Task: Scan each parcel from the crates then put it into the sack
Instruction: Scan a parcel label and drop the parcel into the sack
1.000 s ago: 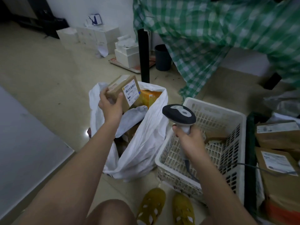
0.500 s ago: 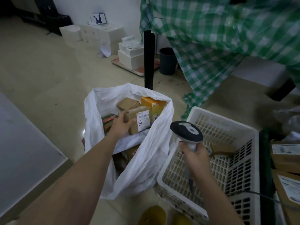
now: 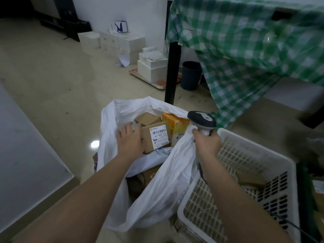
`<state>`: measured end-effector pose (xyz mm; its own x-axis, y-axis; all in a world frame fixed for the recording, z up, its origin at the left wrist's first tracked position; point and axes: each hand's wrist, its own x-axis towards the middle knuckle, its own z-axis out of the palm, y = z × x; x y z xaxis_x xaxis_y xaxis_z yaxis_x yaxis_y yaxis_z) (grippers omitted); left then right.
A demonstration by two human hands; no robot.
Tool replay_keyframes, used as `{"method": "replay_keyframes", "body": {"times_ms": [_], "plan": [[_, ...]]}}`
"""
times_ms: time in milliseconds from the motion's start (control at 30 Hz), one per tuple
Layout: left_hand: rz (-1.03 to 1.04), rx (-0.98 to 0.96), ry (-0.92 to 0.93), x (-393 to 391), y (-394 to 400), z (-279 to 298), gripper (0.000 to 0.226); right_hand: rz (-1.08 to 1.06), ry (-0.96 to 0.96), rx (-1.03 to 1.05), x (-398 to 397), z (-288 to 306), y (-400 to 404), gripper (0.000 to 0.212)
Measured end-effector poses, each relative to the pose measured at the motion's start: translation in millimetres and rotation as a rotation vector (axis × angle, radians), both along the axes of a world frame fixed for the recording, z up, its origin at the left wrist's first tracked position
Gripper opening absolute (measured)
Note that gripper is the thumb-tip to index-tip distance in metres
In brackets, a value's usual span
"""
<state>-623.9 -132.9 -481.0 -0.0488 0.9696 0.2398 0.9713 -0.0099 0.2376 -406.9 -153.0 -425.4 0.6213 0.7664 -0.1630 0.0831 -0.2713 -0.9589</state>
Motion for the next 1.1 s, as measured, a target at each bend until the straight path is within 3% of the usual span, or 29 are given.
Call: {"method": "replay_keyframes", "body": {"times_ms": [67, 167, 333, 400, 500, 700, 867, 967, 1100], "plan": [[0.059, 0.144, 0.046, -8.4, 8.5, 8.5, 0.052, -0.024, -0.043, -0.022, 4.6, 1.4, 17.5, 0.016], [0.227, 0.154, 0.049, -31.1, 23.3, 20.8, 0.062, -0.05, -0.081, 0.004, 6.0, -3.2, 38.1, 0.031], [0.52, -0.086, -0.349, -58.0, 34.1, 22.7, 0.07, 0.02, -0.18, -0.019, 4.3, -24.1, 59.2, 0.047], [0.494, -0.15, -0.427, -64.8, 35.1, 15.5, 0.057, 0.041, -0.159, -0.065, 6.5, -30.0, 60.2, 0.054], [0.436, -0.091, -0.438, -69.8, 33.8, 9.6, 0.034, 0.065, -0.14, -0.078, 6.6, -33.3, 53.0, 0.054], [0.344, 0.042, -0.714, -51.4, 22.1, 57.7, 0.017, 0.074, -0.071, 0.135, 3.2, 10.4, 44.1, 0.057], [0.271, 0.274, -0.841, -38.6, 23.1, 166.6, 0.014, 0.06, 0.022, 0.355, 0.5, 91.3, 35.6, 0.057], [0.255, 0.368, -0.912, -44.7, 10.1, 204.0, 0.013, 0.012, 0.092, 0.488, 4.2, 130.0, 24.6, 0.054], [0.318, 0.211, -0.831, -58.3, -24.7, 188.7, 0.022, 0.056, 0.026, 0.334, 8.1, 126.3, -5.7, 0.069]]}}
